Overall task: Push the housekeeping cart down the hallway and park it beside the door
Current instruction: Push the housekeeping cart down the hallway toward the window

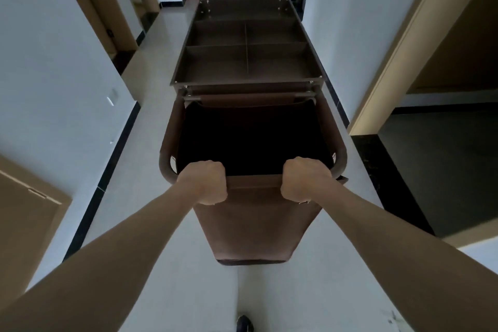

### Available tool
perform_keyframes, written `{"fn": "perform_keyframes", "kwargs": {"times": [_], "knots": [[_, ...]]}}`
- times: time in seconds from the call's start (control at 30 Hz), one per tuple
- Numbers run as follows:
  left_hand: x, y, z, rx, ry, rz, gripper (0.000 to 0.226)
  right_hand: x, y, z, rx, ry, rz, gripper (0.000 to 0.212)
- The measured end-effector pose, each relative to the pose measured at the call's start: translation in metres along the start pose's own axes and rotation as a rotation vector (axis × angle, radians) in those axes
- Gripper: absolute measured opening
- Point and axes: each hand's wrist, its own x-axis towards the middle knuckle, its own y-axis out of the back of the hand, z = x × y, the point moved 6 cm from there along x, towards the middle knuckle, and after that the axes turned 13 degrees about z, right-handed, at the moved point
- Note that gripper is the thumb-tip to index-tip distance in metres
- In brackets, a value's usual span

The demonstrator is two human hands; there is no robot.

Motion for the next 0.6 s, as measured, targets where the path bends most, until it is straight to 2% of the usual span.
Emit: {"fn": "perform_keyframes", "kwargs": {"times": [0.6], "knots": [[0.217,0.018,-0.048,-0.027,-0.015,0.050,0.009,0.222,0.019,0.052,-0.011,0.014,0.082,0.005]]}}
